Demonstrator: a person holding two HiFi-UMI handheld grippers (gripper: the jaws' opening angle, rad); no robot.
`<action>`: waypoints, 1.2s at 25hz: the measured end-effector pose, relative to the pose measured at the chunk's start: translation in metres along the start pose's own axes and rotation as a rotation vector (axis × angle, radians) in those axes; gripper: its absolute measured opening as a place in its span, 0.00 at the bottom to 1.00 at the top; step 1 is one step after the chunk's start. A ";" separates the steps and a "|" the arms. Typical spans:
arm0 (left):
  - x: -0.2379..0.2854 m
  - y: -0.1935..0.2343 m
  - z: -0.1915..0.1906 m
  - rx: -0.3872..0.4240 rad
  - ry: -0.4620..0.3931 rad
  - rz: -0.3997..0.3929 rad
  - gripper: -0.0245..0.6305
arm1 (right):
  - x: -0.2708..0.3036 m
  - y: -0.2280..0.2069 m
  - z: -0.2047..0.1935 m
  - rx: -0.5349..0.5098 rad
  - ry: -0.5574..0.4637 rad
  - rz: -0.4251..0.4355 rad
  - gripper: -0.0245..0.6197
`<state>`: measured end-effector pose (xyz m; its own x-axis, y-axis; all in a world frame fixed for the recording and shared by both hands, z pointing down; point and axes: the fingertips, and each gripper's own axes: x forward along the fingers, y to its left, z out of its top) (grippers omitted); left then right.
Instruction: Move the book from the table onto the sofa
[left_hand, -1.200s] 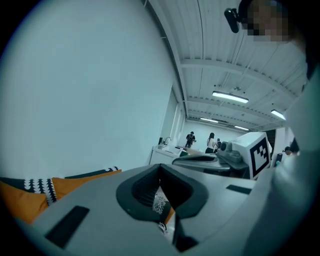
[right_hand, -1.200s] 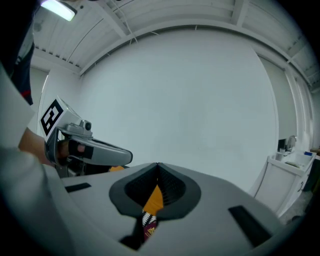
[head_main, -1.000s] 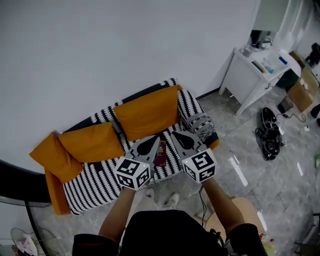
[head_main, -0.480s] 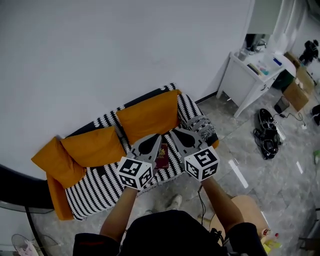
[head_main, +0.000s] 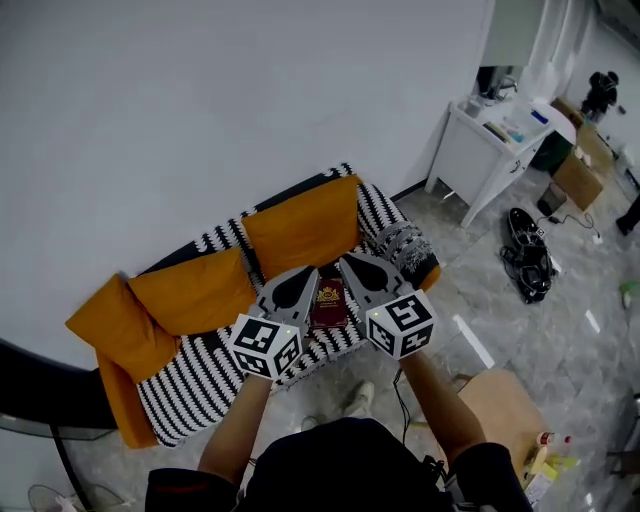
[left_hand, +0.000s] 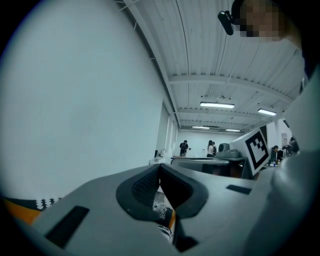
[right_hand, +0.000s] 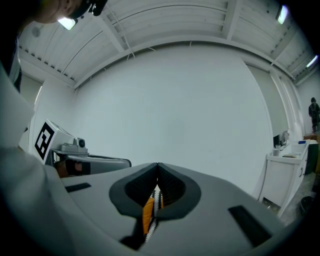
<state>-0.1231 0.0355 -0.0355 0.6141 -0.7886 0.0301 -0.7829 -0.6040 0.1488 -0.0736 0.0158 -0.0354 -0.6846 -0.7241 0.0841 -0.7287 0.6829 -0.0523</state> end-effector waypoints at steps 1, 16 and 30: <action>-0.010 0.000 0.001 0.000 -0.004 -0.010 0.06 | -0.001 0.010 0.001 -0.005 -0.004 -0.006 0.06; -0.121 -0.011 0.011 0.074 -0.058 -0.099 0.06 | -0.036 0.128 0.001 -0.045 -0.029 -0.134 0.06; -0.143 -0.024 0.022 0.065 -0.074 -0.140 0.06 | -0.051 0.151 0.012 -0.075 -0.024 -0.159 0.06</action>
<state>-0.1944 0.1602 -0.0653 0.7107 -0.7010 -0.0600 -0.6963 -0.7130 0.0820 -0.1485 0.1548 -0.0591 -0.5614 -0.8253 0.0614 -0.8252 0.5638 0.0347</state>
